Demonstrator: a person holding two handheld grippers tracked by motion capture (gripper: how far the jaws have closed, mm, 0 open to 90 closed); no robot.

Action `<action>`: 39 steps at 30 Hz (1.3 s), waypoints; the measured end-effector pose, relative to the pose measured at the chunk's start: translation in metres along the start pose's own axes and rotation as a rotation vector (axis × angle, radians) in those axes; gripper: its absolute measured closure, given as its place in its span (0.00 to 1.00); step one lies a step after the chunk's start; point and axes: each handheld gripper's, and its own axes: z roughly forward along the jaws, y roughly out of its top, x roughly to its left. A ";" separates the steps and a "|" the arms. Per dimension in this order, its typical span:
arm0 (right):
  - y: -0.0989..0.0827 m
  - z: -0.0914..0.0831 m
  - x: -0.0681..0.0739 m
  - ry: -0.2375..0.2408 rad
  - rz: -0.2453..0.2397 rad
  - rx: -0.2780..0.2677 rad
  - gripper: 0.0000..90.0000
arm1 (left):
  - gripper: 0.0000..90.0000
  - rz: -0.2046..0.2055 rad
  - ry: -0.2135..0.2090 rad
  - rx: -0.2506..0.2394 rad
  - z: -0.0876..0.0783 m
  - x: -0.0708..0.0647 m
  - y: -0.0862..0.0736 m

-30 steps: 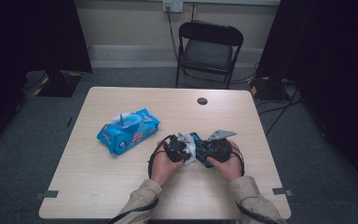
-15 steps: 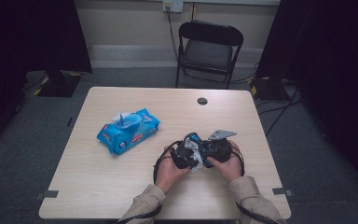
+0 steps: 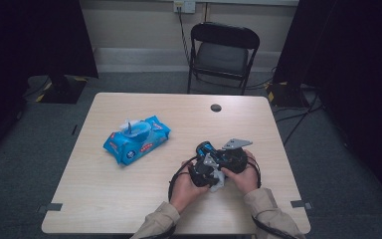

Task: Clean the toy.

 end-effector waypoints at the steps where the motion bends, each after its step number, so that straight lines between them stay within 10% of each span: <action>1: 0.000 0.000 0.000 0.002 0.004 0.001 0.57 | 0.94 0.005 0.000 0.005 0.000 0.000 0.000; 16: -0.005 -0.007 -0.001 -0.018 0.001 -0.016 0.45 | 0.94 0.016 -0.013 -0.002 -0.007 -0.005 0.003; 39: -0.032 -0.069 -0.039 -0.084 0.099 -0.083 0.45 | 0.94 0.090 -0.076 -0.019 0.004 -0.026 0.032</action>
